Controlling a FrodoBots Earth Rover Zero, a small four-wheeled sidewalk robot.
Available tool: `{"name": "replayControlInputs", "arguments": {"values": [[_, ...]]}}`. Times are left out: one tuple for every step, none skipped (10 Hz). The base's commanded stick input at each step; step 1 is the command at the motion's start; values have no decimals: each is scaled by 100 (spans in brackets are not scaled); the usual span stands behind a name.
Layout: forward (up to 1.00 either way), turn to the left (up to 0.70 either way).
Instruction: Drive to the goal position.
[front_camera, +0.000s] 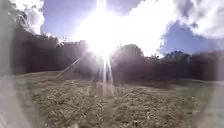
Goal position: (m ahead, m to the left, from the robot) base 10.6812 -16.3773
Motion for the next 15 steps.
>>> {"name": "replayControlInputs", "arguments": {"values": [[70, -3], [70, 0], [70, 0], [70, 0], [70, 0], [70, 0], [70, 0], [70, 0], [70, 0], [70, 0], [70, 0], [70, 0], [70, -4], [70, -11], [70, -19]]}}
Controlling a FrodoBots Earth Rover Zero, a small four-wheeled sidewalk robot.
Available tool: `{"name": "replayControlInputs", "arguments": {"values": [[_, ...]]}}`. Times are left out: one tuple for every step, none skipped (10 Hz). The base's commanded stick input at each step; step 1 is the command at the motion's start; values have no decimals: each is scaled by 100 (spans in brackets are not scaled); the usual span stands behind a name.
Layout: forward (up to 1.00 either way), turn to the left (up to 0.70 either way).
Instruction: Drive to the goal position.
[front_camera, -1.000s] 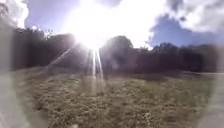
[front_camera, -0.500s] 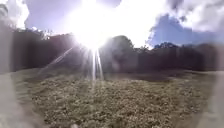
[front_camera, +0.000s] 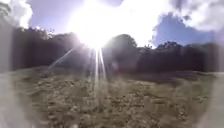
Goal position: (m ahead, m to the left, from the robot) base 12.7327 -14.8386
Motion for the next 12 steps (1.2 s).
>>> {"name": "replayControlInputs", "arguments": {"values": [[70, -27], [70, -34], [70, -35], [70, -35], [70, -35], [70, -35], [70, -35], [70, -35], [70, -35], [70, -35], [70, -35], [70, -35]]}}
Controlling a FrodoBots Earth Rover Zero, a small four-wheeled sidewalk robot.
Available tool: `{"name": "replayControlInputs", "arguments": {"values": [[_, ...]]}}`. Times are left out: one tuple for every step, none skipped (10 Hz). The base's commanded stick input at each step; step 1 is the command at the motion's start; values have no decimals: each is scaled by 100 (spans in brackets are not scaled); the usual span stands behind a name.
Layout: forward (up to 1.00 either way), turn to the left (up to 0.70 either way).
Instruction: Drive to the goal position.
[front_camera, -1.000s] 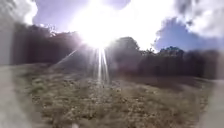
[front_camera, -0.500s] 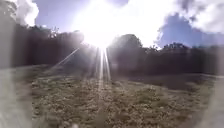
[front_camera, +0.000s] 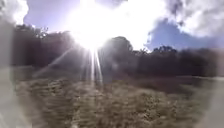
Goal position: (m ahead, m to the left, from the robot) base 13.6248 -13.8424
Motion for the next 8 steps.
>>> {"name": "replayControlInputs", "arguments": {"values": [[70, -35], [70, -35], [70, -35], [70, -35], [70, -35], [70, -35], [70, -35], [70, -35]]}}
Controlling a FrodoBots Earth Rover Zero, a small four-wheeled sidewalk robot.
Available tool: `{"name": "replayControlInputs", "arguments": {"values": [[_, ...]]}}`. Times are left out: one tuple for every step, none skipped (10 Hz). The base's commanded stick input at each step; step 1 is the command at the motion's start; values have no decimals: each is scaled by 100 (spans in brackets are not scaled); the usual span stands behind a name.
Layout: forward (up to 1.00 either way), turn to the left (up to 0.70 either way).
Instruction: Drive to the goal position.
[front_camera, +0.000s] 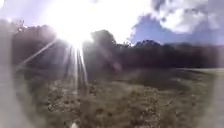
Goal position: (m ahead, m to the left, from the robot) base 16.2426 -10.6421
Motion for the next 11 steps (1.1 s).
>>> {"name": "replayControlInputs", "arguments": {"values": [[70, -35], [70, -35], [70, -35], [70, -35], [70, -35], [70, -35], [70, -35], [70, -35], [70, -35], [70, -35], [70, -35]]}}
